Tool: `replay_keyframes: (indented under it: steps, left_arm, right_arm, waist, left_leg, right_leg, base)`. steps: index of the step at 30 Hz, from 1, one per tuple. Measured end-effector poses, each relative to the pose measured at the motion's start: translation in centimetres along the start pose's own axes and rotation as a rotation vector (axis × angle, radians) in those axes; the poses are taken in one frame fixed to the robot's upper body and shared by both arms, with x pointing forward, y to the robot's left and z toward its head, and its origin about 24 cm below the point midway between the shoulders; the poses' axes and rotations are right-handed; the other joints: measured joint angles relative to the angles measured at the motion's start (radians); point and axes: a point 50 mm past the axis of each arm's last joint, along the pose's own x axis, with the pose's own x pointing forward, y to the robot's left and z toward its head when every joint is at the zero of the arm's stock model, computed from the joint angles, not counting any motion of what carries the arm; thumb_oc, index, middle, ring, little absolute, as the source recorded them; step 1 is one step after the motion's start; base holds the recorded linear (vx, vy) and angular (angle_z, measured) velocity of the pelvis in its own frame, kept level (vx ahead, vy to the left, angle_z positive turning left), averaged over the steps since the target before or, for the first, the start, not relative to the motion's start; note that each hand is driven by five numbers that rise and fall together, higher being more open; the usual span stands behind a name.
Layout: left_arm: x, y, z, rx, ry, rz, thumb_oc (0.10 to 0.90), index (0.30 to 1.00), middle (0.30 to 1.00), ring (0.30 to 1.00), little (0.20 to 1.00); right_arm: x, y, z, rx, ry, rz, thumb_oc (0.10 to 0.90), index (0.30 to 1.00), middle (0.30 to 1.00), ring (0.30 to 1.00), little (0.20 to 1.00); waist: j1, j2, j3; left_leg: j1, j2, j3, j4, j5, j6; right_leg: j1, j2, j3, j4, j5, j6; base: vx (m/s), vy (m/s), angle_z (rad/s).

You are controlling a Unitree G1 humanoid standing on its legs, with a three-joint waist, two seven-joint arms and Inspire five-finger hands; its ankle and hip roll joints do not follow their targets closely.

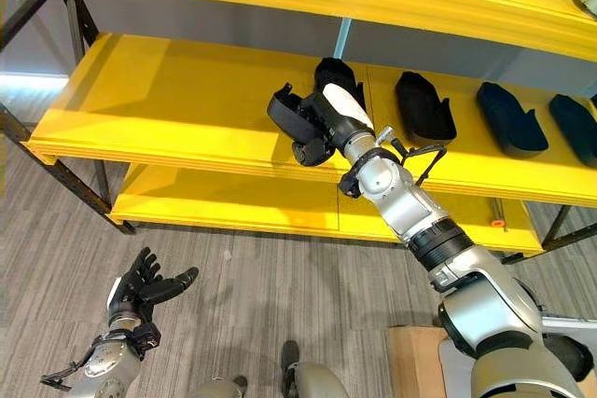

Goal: Move parts from the plastic box to the shelf.

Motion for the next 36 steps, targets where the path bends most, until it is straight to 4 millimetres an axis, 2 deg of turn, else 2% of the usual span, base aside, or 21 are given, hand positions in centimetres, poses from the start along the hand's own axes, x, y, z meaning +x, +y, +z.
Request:
replay_keyframes:
  steps: [4,6,7,8,9,10,11,12,13,14,15,16,17,18,20,22,23,26,28,30,36]
  left_arm:
    - [-0.1,0.0,-0.2,-0.002,0.006,-0.002,0.900,1.000,1.000,1.000,1.000]
    - [-0.2,-0.1,-0.4,-0.007,0.014,-0.006,0.900,1.000,1.000,1.000,1.000]
    - [-0.2,-0.2,-0.4,-0.008,0.015,-0.013,0.900,1.000,1.000,1.000,1.000]
    - [0.0,-0.6,-0.2,-0.009,0.007,-0.032,0.900,1.000,1.000,1.000,1.000]
    - [0.3,-1.1,0.1,-0.008,-0.003,-0.055,0.900,1.000,1.000,1.000,1.000]
    - [0.3,-1.0,0.0,-0.002,0.003,-0.056,0.900,1.000,1.000,1.000,1.000]
    - [0.1,-0.7,-0.1,0.005,0.016,-0.058,0.900,1.000,1.000,1.000,1.000]
    - [0.2,-0.7,-0.1,0.010,0.019,-0.064,0.900,1.000,1.000,1.000,1.000]
    - [0.2,-0.5,-0.1,0.009,0.020,-0.058,0.900,1.000,1.000,1.000,1.000]
    - [0.4,-0.2,0.1,0.016,0.019,-0.050,0.900,1.000,1.000,1.000,1.000]
    - [0.4,-0.2,0.1,0.015,0.019,-0.047,0.900,1.000,1.000,1.000,1.000]
    - [0.5,-0.2,0.0,0.016,0.025,-0.046,0.900,1.000,1.000,1.000,1.000]
    - [0.7,-0.4,0.0,0.015,0.024,-0.050,0.900,1.000,1.000,1.000,1.000]
    - [0.9,-0.7,0.2,0.009,0.018,-0.055,0.900,1.000,1.000,1.000,1.000]
    - [0.4,-0.2,-0.5,0.013,0.042,-0.039,0.900,1.000,1.000,1.000,1.000]
    - [0.0,0.0,-0.9,0.014,0.058,-0.045,0.900,1.000,1.000,1.000,1.000]
    - [0.4,-0.5,0.2,0.021,0.018,-0.078,0.900,1.000,1.000,1.000,1.000]
    - [1.4,-1.4,1.7,0.021,-0.037,-0.105,0.900,1.000,1.000,1.000,1.000]
    - [1.8,-1.3,3.0,0.044,-0.078,-0.110,0.900,1.000,1.000,1.000,1.000]
    - [2.0,-1.0,3.7,0.068,-0.096,-0.111,0.900,1.000,1.000,1.000,1.000]
    - [1.7,-0.6,3.1,0.090,-0.074,-0.111,0.900,1.000,1.000,1.000,1.000]
  right_arm:
    - [0.2,-0.4,0.4,-0.008,-0.012,-0.009,0.400,0.300,0.300,0.300,0.300]
    - [0.3,-0.5,0.7,-0.011,-0.020,-0.011,0.400,0.300,0.300,0.300,0.300]
    - [0.4,-0.5,0.7,-0.015,-0.022,-0.010,0.400,0.300,0.300,0.300,0.300]
    - [0.6,-0.9,0.9,-0.044,-0.025,-0.012,0.400,0.300,0.300,0.300,0.300]
    - [0.8,-1.3,1.1,-0.063,-0.025,-0.017,0.400,0.300,0.300,0.300,0.300]
    - [0.9,-0.9,1.3,-0.051,-0.028,-0.012,0.400,0.300,0.300,0.300,0.300]
    - [1.0,-0.6,2.0,-0.040,-0.055,-0.005,0.400,0.300,0.300,0.300,0.300]
    - [1.1,-1.0,2.5,-0.040,-0.082,-0.016,0.400,0.300,0.300,0.300,0.300]
    - [1.3,-1.3,2.9,-0.025,-0.097,-0.026,0.400,0.300,0.300,0.300,0.300]
    - [1.3,-1.3,3.2,-0.009,-0.112,-0.034,0.400,0.300,0.300,0.300,0.300]
    - [1.3,-1.4,3.3,0.001,-0.122,-0.041,0.400,0.300,0.300,0.300,0.300]
    - [1.3,-1.4,3.4,0.011,-0.122,-0.050,0.400,0.300,0.300,0.300,0.300]
    - [1.3,-1.6,3.4,0.010,-0.123,-0.062,0.400,0.300,0.300,0.300,0.300]
    - [1.3,-1.7,3.3,0.010,-0.119,-0.070,0.400,0.300,0.300,0.300,0.300]
    - [1.4,-0.8,3.7,0.031,-0.122,-0.053,0.400,0.300,0.300,0.300,0.300]
    - [1.2,-0.6,4.0,0.045,-0.137,-0.048,0.400,0.300,0.300,0.300,0.300]
    - [0.9,-1.5,3.7,0.071,-0.133,-0.097,0.400,0.300,0.300,0.300,0.300]
    - [0.9,-2.9,3.8,0.087,-0.131,-0.153,0.400,0.300,0.300,0.300,0.300]
    - [1.2,-2.9,4.6,0.093,-0.151,-0.159,0.400,0.300,0.300,0.300,0.300]
    - [1.4,-2.9,5.3,0.083,-0.173,-0.163,0.400,0.300,0.300,0.300,0.300]
    - [2.1,-2.2,5.2,0.049,-0.153,-0.150,0.400,0.300,0.300,0.300,0.300]
  waist:
    - [0.009,-0.002,-0.008]
    - [0.019,-0.002,-0.009]
    - [0.041,0.000,-0.008]
    - [0.053,0.010,-0.005]
    - [0.061,0.017,0.004]
    - [0.067,0.012,0.003]
    - [0.067,-0.005,0.002]
    - [0.062,-0.011,0.006]
    - [0.058,-0.019,0.014]
    - [0.053,-0.021,0.016]
    - [0.050,-0.009,0.017]
    - [0.053,0.007,0.017]
    - [0.051,0.022,0.016]
    - [0.048,0.031,0.021]
    - [0.065,0.054,0.020]
    - [0.055,0.071,0.009]
    - [0.046,0.040,0.006]
    - [0.079,0.024,0.004]
    - [0.104,0.019,0.006]
    - [0.116,0.015,0.007]
    - [0.116,-0.040,0.009]
  left_leg:
    - [-0.014,0.005,-0.008,0.012,0.008,-0.017]
    - [-0.085,-0.034,0.035,0.177,0.009,-0.035]
    - [-0.135,-0.056,0.071,0.287,0.020,-0.053]
    - [-0.239,-0.076,0.130,0.477,0.055,-0.099]
    - [-0.340,-0.081,0.170,0.680,0.132,-0.101]
    - [-0.369,-0.086,0.172,0.713,0.117,-0.055]
    - [-0.404,-0.072,0.154,0.662,0.100,-0.029]
    - [-0.448,-0.022,0.171,0.616,0.104,-0.030]
    - [-0.473,0.093,0.210,0.441,0.109,-0.037]
    - [-0.434,0.190,0.193,0.134,0.151,-0.069]
    - [-0.404,0.248,0.166,-0.039,0.196,-0.089]
    - [-0.399,0.287,0.171,-0.109,0.229,-0.111]
    - [-0.394,0.321,0.202,-0.202,0.250,-0.130]
    - [-0.387,0.336,0.236,-0.254,0.265,-0.132]
    - [-0.311,0.327,0.216,-0.215,0.283,-0.112]
    - [-0.247,0.284,0.237,-0.176,0.301,-0.093]
    - [-0.267,0.225,0.263,-0.158,0.398,-0.145]
    - [-0.279,0.144,0.299,-0.134,0.373,-0.099]
    - [-0.271,0.095,0.336,-0.113,0.344,-0.055]
    - [-0.266,0.066,0.360,-0.091,0.323,-0.032]
    - [-0.309,0.056,0.370,-0.005,0.258,-0.038]
  right_leg:
    - [0.015,0.010,-0.006,-0.034,-0.005,-0.021]
    - [0.039,0.008,-0.005,-0.065,0.002,-0.035]
    - [0.045,0.018,-0.006,-0.061,0.000,-0.044]
    - [0.031,0.024,-0.040,-0.026,-0.029,-0.066]
    - [0.038,0.009,-0.061,-0.009,-0.040,-0.089]
    - [0.049,0.011,-0.061,-0.010,-0.038,-0.092]
    - [0.066,0.008,-0.061,-0.013,-0.059,-0.120]
    - [0.069,0.007,-0.065,-0.012,-0.075,-0.132]
    - [0.086,0.002,-0.061,-0.016,-0.095,-0.092]
    - [0.096,0.006,-0.083,-0.014,-0.105,-0.102]
    - [0.109,0.010,-0.082,-0.001,-0.112,-0.071]
    - [0.119,0.017,-0.072,0.002,-0.130,-0.046]
    - [0.123,0.022,-0.071,0.004,-0.144,-0.055]
    - [0.135,0.020,-0.069,0.007,-0.146,-0.041]
    - [0.216,0.007,-0.022,-0.038,-0.134,-0.009]
    - [0.267,-0.020,0.008,-0.074,-0.151,0.043]
    - [0.262,-0.091,0.002,-0.074,-0.162,0.077]
    - [0.275,-0.184,0.008,-0.104,-0.128,0.088]
    - [0.308,-0.231,0.021,-0.172,-0.074,0.135]
    - [0.339,-0.263,0.015,-0.210,-0.047,0.166]
    - [0.348,-0.272,0.017,-0.240,-0.056,0.166]
  base:
    - [0.08,-0.060,0.10]
    - [-0.04,-0.137,-0.05]
    - [-0.07,-0.124,-0.16]
    - [-0.01,-0.018,-0.16]
    - [0.04,-0.022,-0.06]
    - [0.07,-0.007,0.05]
    - [0.20,0.074,0.22]
    - [0.17,0.084,0.26]
    - [0.20,0.109,0.26]
    - [0.19,0.168,0.17]
    - [0.25,0.266,0.10]
    - [0.25,0.288,0.03]
    - [0.18,0.235,-0.01]
    - [0.19,0.265,-0.25]
    - [0.19,0.324,-0.66]
    - [0.15,0.316,-0.36]
    - [0.14,0.300,0.09]
    - [0.07,0.186,0.00]
    - [0.05,0.150,-0.20]
    - [0.07,0.145,-0.17]
    - [0.04,0.071,-0.07]
